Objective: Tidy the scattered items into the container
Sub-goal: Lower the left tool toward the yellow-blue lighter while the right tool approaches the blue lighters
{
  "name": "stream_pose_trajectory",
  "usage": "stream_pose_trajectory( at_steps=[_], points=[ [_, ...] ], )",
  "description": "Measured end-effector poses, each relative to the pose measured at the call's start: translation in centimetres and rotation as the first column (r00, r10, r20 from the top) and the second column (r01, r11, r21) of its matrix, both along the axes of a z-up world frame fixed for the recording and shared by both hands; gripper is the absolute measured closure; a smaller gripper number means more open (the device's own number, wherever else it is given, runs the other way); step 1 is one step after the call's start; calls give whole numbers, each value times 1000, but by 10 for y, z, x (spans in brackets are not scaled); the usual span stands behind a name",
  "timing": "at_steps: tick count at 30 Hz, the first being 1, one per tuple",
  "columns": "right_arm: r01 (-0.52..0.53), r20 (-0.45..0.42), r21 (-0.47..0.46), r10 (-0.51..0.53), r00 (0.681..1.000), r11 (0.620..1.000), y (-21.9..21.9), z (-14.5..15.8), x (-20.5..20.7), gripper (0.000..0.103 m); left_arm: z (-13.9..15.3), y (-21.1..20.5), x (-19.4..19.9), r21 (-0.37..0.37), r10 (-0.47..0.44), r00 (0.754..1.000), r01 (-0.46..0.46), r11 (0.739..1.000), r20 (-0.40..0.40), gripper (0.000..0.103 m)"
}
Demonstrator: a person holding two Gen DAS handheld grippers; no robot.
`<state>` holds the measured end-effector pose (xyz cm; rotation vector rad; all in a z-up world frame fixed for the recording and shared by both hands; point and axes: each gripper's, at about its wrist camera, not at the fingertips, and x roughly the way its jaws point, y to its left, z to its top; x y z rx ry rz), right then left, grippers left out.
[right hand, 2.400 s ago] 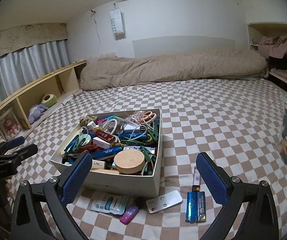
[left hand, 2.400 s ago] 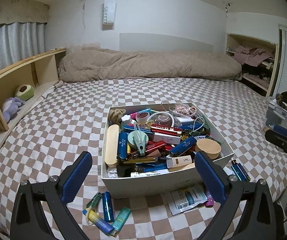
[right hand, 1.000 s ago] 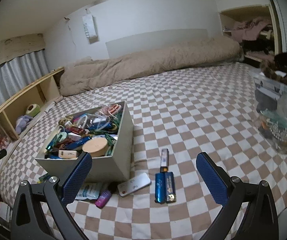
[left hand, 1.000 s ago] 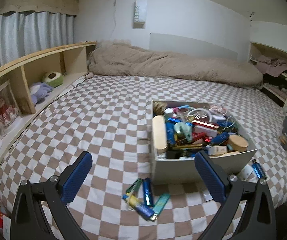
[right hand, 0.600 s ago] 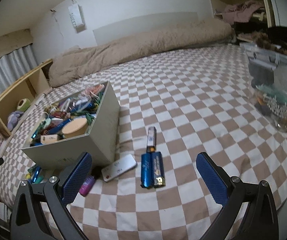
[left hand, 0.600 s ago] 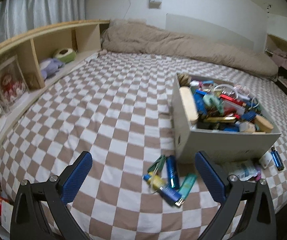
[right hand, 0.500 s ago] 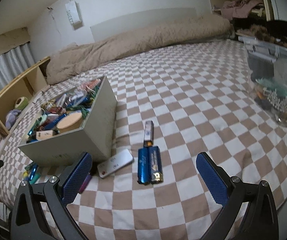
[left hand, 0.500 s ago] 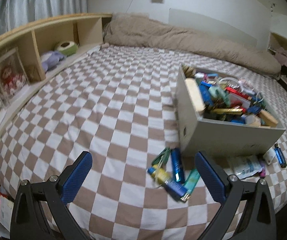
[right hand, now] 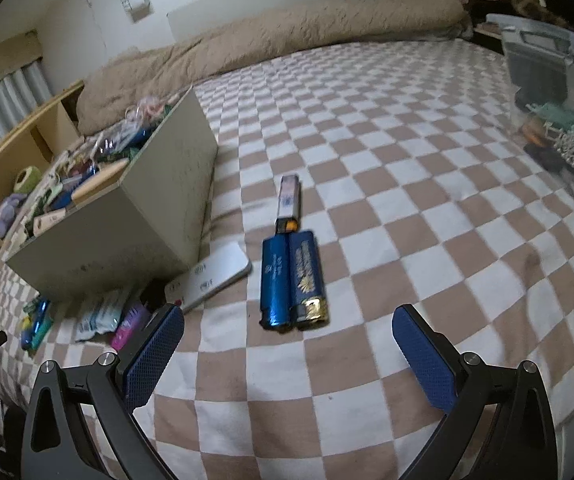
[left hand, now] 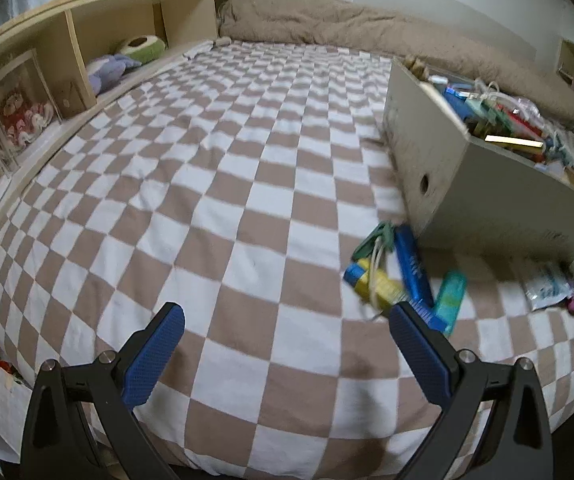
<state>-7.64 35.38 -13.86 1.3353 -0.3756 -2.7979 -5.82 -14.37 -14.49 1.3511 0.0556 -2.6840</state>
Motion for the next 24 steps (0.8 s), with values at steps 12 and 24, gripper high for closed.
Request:
stream_pose_trajectory(
  at_steps=[12, 24],
  points=[
    [-55, 56, 69, 51, 997, 996, -24, -30, -7, 0, -17, 1, -13, -4, -21, 999, 22, 1000, 39, 0],
    [-57, 33, 146, 53, 998, 988, -32, -39, -2, 0, -25, 6, -34, -94, -13, 999, 17, 995, 42, 0]
  ],
)
